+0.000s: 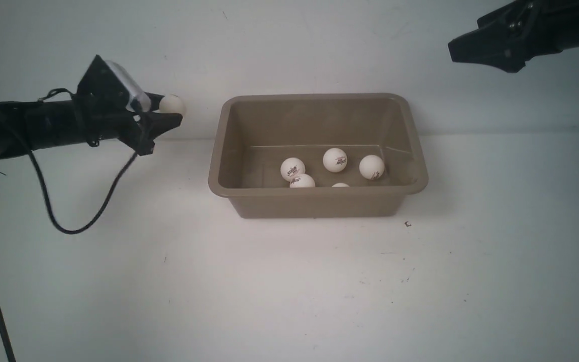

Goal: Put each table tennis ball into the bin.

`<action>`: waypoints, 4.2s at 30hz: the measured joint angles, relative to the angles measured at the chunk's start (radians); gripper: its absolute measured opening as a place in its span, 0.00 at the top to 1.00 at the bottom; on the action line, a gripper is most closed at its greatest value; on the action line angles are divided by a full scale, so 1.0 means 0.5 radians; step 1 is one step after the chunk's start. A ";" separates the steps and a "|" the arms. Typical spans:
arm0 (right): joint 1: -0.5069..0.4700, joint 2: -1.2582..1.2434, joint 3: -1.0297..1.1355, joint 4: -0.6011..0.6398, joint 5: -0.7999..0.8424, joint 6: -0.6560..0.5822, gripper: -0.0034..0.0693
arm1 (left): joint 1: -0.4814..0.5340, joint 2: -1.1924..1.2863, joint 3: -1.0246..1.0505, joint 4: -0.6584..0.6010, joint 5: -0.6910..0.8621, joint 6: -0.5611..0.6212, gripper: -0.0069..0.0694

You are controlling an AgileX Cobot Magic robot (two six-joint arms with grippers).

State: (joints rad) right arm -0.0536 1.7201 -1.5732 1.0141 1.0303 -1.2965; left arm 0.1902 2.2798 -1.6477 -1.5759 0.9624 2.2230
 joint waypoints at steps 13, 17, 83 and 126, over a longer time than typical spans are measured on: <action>0.000 0.001 0.000 0.000 -0.041 -0.005 0.20 | -0.427 -0.014 -0.021 0.285 0.369 -0.254 0.44; 0.000 0.001 0.000 0.008 -0.092 -0.069 0.20 | -0.427 -0.019 -0.021 0.302 0.327 -0.725 0.22; -0.001 -3.246 2.642 -1.101 -0.735 1.398 0.20 | -0.224 -1.360 -0.019 0.958 -0.329 -1.901 0.20; -0.001 -3.246 2.642 -1.101 -0.728 1.397 0.20 | -0.506 -2.019 0.070 1.681 0.165 -3.351 0.28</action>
State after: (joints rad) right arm -0.0543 0.0971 -0.2519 0.4636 0.6664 -0.5981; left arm -0.0627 1.2703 -1.6126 -0.7352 1.0451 0.5476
